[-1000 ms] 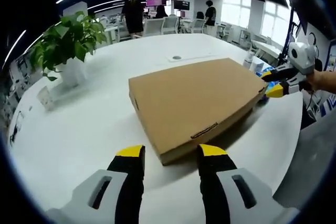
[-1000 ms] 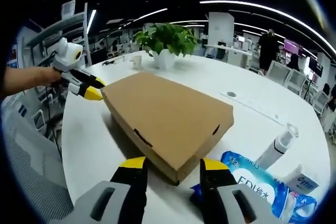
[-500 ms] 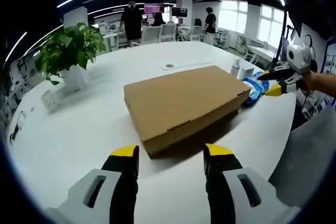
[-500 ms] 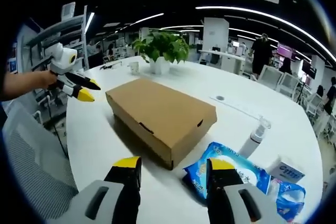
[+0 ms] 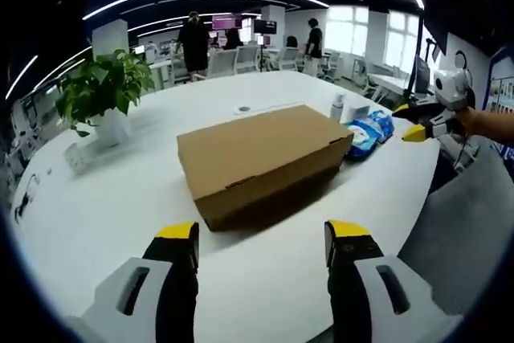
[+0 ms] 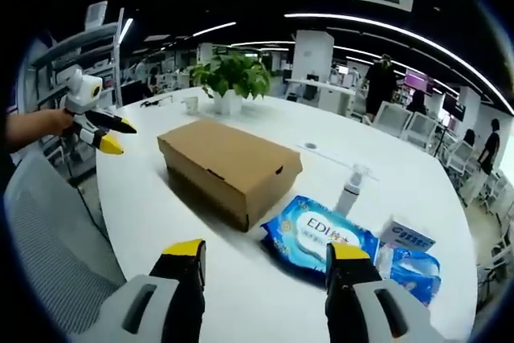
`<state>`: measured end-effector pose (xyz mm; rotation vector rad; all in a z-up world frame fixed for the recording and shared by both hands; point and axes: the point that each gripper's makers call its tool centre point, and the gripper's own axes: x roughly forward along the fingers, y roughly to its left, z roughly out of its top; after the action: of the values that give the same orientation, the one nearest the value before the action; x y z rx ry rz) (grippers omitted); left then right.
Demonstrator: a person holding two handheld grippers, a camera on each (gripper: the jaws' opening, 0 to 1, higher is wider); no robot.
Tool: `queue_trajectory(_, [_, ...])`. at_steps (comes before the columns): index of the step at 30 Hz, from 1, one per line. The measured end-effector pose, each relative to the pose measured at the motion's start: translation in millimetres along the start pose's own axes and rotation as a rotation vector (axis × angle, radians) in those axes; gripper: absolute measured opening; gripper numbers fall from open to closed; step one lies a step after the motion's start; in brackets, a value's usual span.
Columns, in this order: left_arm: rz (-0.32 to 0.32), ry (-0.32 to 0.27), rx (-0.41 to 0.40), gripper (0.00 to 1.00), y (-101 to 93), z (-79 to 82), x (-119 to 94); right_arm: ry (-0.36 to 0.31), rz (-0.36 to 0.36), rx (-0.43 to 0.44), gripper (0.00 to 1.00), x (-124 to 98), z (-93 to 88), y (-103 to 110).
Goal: Operate the shoe box by opening the lid, removing the specified soft item, and placing it in the target area until the item is outside and the box remains undamaged.
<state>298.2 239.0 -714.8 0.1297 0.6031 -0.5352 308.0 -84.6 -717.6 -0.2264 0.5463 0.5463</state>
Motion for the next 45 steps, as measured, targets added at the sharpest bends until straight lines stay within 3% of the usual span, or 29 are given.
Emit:
queue_trajectory(10, [0.025,-0.067,0.009,0.77,-15.2,-2.7,-20.0,-0.016,-0.042,0.001,0.69,-32.5,-17.1,3.7])
queue_trajectory(24, [0.069,-0.102,-0.007,0.92,-29.0,-15.8,-38.7,-0.037,-0.130,0.039,0.86,-61.4,-29.0,3.0])
queue_trajectory(29, [0.070,-0.107,-0.001,0.99,-31.0,-12.8,-42.2,-0.044,-0.144,0.025,0.95,-67.9,-33.5,7.3])
queue_trajectory(45, [0.068,-0.132,0.002,1.00,-38.1,-12.6,-44.3,-0.033,-0.176,0.043,0.97,-70.5,-41.2,7.5])
